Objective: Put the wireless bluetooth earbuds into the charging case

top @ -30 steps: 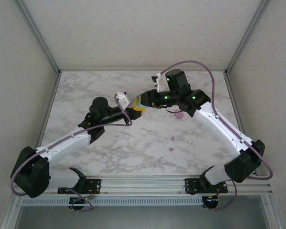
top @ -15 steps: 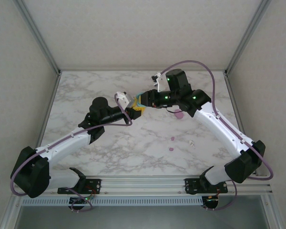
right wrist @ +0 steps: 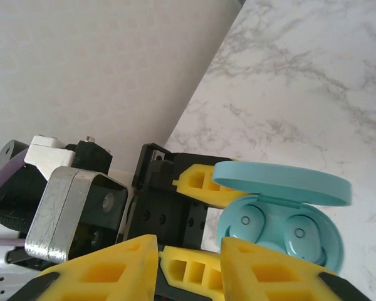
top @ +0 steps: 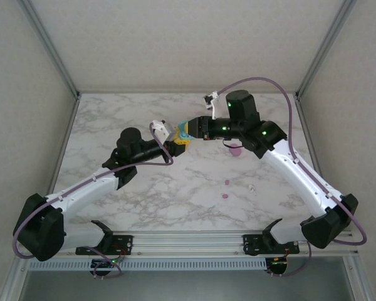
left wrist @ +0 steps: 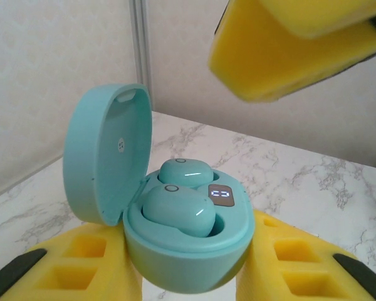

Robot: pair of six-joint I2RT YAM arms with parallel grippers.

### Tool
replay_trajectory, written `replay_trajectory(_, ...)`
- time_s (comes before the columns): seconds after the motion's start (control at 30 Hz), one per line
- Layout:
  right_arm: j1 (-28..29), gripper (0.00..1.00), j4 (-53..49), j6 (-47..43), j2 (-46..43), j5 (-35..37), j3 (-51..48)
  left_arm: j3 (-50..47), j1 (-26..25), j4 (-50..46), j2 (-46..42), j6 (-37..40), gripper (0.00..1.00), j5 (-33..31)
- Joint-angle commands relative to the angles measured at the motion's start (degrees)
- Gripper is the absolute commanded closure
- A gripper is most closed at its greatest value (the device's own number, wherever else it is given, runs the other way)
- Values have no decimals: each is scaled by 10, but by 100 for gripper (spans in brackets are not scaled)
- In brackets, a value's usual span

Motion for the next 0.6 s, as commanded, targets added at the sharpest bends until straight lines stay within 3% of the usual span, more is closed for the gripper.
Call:
replay_trajectory(0.0, -7, 66, 27, -26, -30, 65, -9, 3, -6, 20, -18, 1, 81, 0)
replay_trajectory(0.17, -32, 63, -18, -19, -2, 120, 26, 6, -6, 6, -20, 2, 81, 14)
replay_trajectory(0.57, -46, 54, -70, -13, 99, 66, 124, 15, -6, -33, -44, 12, 80, 35)
